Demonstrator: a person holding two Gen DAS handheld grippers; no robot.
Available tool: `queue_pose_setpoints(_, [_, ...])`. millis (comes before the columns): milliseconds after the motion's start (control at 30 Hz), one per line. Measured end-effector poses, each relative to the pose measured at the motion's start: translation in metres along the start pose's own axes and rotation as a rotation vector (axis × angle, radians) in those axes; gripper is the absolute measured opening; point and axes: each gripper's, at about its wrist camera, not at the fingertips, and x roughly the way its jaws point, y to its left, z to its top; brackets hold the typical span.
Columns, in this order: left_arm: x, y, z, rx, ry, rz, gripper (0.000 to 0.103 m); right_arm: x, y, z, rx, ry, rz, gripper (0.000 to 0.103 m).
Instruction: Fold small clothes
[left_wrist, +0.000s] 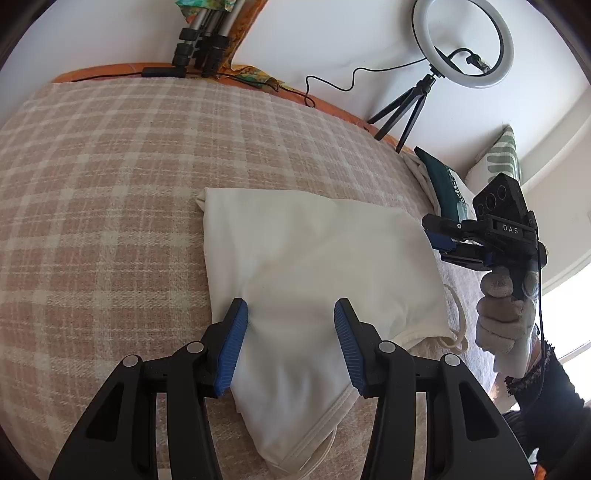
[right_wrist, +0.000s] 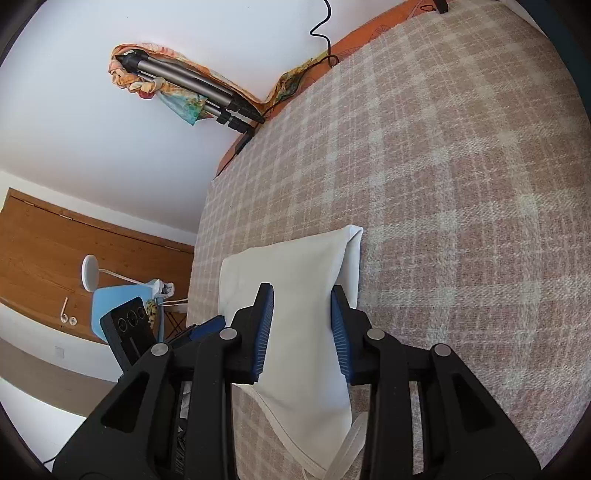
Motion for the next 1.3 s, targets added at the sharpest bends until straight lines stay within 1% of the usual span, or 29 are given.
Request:
queue_pose_setpoints(33, [0.0,0.0,0.0,0.003,-0.001,0.002,0.047,0.004,-0.001,0.001,0.008,0.002,0.007,0.034])
queue_pose_setpoints(133, [0.001,-0.001,0.0,0.02,-0.003,0.009,0.047,0.023,-0.011,0.005,0.06,0.01,0.062,0.034])
queue_pose_setpoints(167, [0.001,-0.001,0.0,0.026,-0.004,0.012,0.047,0.028,-0.015,0.005,0.082,-0.002,0.066,0.034])
queue_pose_setpoints(233, [0.002,-0.003,-0.001,0.038,-0.005,0.016,0.047,0.031,-0.022,0.008,0.136,-0.043,0.118,0.031])
queue_pose_setpoints(267, [0.002,-0.003,-0.001,0.042,-0.006,0.018,0.047,0.029,-0.024,0.009,0.159,-0.073,0.118,0.029])
queue_pose_setpoints(300, [0.002,-0.004,-0.001,0.044,-0.007,0.019,0.047,0.027,-0.026,0.01,0.176,-0.1,0.114,0.022])
queue_pose_setpoints(333, [0.002,-0.004,-0.001,0.047,-0.007,0.02,0.047,0.024,-0.028,0.01,0.185,-0.124,0.102,0.017])
queue_pose_setpoints(367, [0.002,-0.004,-0.001,0.05,-0.006,0.021,0.047,0.022,-0.029,0.01,0.19,-0.141,0.071,0.009])
queue_pose_setpoints(400, [0.003,-0.003,-0.001,0.053,-0.006,0.02,0.047,0.02,-0.031,0.01,0.191,-0.151,0.034,0.007])
queue_pose_setpoints(500, [0.003,-0.003,-0.001,0.061,-0.006,0.019,0.047,0.009,-0.034,0.01,0.194,-0.215,-0.039,0.005])
queue_pose_setpoints(567, [0.002,-0.003,-0.001,0.062,-0.005,0.02,0.047,0.001,-0.035,0.012,0.196,-0.24,-0.08,0.005])
queue_pose_setpoints(667, [-0.002,0.001,-0.001,0.032,-0.003,0.013,0.047,-0.013,-0.03,0.015,0.176,-0.241,-0.106,0.005])
queue_pose_setpoints(733, [-0.007,0.005,0.0,0.004,-0.011,0.009,0.047,-0.022,-0.021,0.016,0.147,-0.223,-0.129,0.005])
queue_pose_setpoints(767, [-0.009,0.007,0.001,-0.005,-0.016,0.012,0.047,-0.026,-0.017,0.015,0.13,-0.207,-0.15,0.009])
queue_pose_setpoints(800, [-0.011,0.009,0.002,-0.013,-0.021,0.015,0.047,-0.028,-0.013,0.013,0.118,-0.185,-0.165,0.019])
queue_pose_setpoints(833, [-0.013,0.012,0.004,-0.024,-0.027,0.014,0.047,-0.03,-0.01,0.01,0.101,-0.169,-0.174,0.024])
queue_pose_setpoints(867, [-0.015,0.015,0.005,-0.038,-0.036,0.013,0.047,-0.031,-0.006,0.007,0.08,-0.162,-0.185,0.034])
queue_pose_setpoints(900, [-0.017,0.018,0.007,-0.053,-0.044,0.014,0.047,-0.03,-0.002,0.004,0.065,-0.151,-0.195,0.041])
queue_pose_setpoints(967, [-0.017,0.024,0.012,-0.07,-0.05,0.018,0.048,-0.024,0.003,-0.002,0.038,-0.109,-0.196,0.042])
queue_pose_setpoints(1033, [-0.017,0.03,0.018,-0.083,-0.056,0.03,0.048,-0.015,0.007,-0.007,0.003,-0.058,-0.246,0.042])
queue_pose_setpoints(1133, [-0.013,0.043,0.027,-0.133,-0.056,0.04,0.053,-0.001,0.008,-0.017,-0.034,0.025,-0.298,0.042])
queue_pose_setpoints(1200, [-0.007,0.054,0.031,-0.195,-0.039,0.011,0.061,0.001,0.008,-0.023,-0.055,0.058,-0.295,0.043])
queue_pose_setpoints(1233, [-0.005,0.059,0.032,-0.226,-0.037,-0.016,0.061,0.0,0.008,-0.025,-0.057,0.077,-0.292,0.044])
queue_pose_setpoints(1267, [-0.006,0.063,0.033,-0.244,-0.054,-0.042,0.064,-0.001,0.008,-0.027,-0.048,0.096,-0.276,0.046])
queue_pose_setpoints(1300, [-0.005,0.066,0.035,-0.258,-0.051,-0.062,0.064,-0.002,0.005,-0.03,-0.034,0.115,-0.252,0.046])
